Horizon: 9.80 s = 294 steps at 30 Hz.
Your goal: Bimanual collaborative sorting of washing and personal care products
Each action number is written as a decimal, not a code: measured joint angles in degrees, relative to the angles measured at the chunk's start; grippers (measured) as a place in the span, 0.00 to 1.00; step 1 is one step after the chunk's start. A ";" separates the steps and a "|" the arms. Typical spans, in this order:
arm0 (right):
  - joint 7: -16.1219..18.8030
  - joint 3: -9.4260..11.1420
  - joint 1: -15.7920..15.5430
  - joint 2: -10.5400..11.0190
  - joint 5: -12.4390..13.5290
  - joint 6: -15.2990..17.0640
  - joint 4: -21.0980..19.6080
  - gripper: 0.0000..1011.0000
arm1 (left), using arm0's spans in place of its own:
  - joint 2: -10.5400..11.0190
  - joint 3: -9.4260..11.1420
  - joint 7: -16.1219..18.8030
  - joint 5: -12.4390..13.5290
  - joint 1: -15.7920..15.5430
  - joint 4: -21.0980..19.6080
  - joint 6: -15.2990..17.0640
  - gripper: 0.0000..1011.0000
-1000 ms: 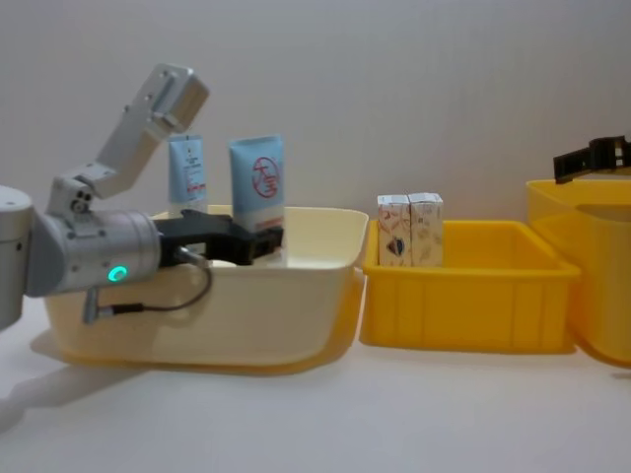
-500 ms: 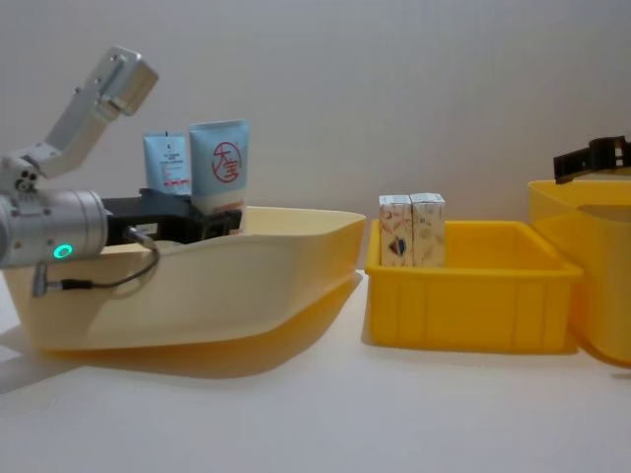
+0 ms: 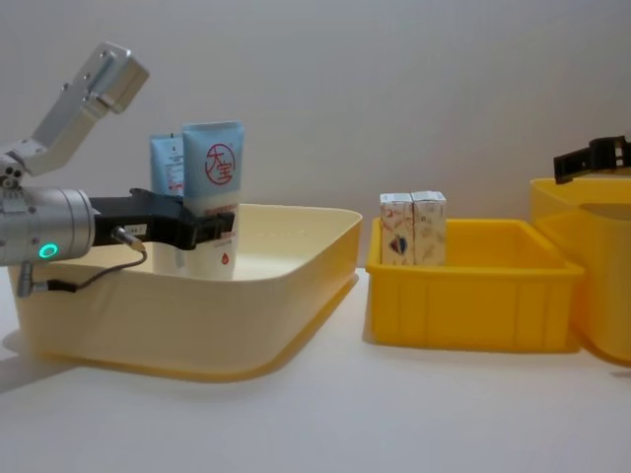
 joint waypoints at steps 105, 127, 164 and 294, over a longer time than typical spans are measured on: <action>0.00 0.00 0.00 0.00 0.00 0.00 0.00 0.99 | 2.35 5.68 -12.25 -5.00 -2.72 -21.53 12.47 0.35; 1.80 -0.03 0.04 0.55 0.27 -1.12 -1.67 0.99 | -4.78 7.53 -16.15 -5.24 -12.59 -1.69 -0.79 0.35; 19.70 -0.22 -2.28 5.73 9.73 -9.06 -10.64 0.99 | -15.24 10.58 -25.67 -10.92 -26.32 30.79 -17.47 0.35; 7.88 -18.05 6.04 -2.83 -8.59 -32.47 14.56 0.69 | -14.42 9.62 -33.34 -16.95 -25.83 29.58 -16.14 0.35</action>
